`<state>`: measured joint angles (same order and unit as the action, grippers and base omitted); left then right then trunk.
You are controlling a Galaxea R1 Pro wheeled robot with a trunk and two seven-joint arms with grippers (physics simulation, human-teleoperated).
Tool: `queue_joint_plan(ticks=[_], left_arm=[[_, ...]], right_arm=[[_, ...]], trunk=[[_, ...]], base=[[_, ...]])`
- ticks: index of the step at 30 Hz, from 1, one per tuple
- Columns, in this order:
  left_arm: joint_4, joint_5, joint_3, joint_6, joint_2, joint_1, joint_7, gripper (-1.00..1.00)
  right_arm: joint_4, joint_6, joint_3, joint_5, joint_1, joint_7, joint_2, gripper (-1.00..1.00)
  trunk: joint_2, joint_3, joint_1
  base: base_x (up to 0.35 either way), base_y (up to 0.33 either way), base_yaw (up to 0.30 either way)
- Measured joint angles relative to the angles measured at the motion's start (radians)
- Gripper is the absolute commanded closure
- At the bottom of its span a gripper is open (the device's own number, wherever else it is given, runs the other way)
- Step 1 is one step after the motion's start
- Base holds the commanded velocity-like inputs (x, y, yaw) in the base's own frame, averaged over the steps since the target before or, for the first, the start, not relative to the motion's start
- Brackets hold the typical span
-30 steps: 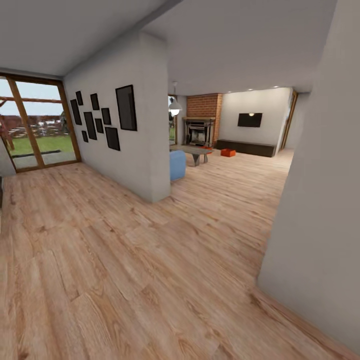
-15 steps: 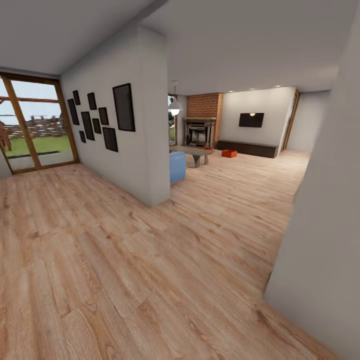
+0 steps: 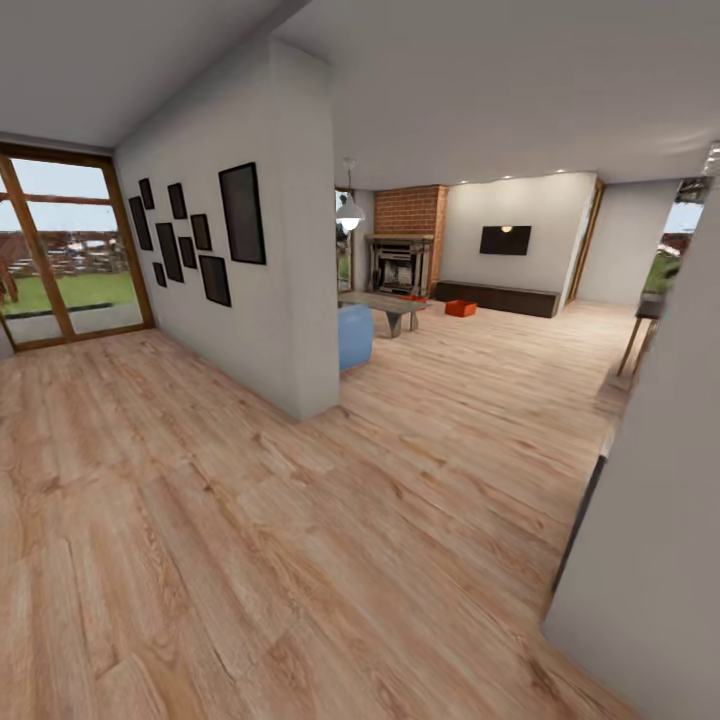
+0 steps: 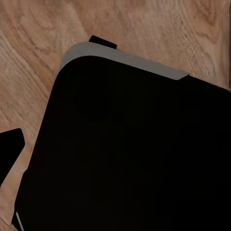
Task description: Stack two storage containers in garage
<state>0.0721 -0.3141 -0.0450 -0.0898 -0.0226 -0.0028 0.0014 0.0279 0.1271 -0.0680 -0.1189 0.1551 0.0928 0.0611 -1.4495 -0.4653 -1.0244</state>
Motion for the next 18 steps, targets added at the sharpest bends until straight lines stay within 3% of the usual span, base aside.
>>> queue_joint_plan(ticks=[6, 12, 18], left_arm=[[0.0, 0.0, 0.0, 0.0, 0.0, 0.0, 0.0, -1.0], [0.0, 0.0, 0.0, -0.001, 0.0, 0.0, 0.0, -1.0], [0.0, 0.0, 0.0, -0.001, 0.0, 0.0, 0.0, -1.0]], right_arm=[[0.0, 0.003, 0.004, 0.003, 0.0, -0.011, -0.001, -1.0], [0.0, 0.004, -0.001, 0.001, 0.0, -0.096, -0.001, -1.0], [0.0, 0.007, -0.004, -0.008, 0.0, -0.099, -0.001, -1.0]], trunk=[[0.0, 0.0, 0.0], [0.0, 0.0, 0.0], [0.0, 0.0, 0.0]], base=[[0.324, 0.0, 0.0], [0.324, 0.0, 0.0], [0.324, 0.0, 0.0]])
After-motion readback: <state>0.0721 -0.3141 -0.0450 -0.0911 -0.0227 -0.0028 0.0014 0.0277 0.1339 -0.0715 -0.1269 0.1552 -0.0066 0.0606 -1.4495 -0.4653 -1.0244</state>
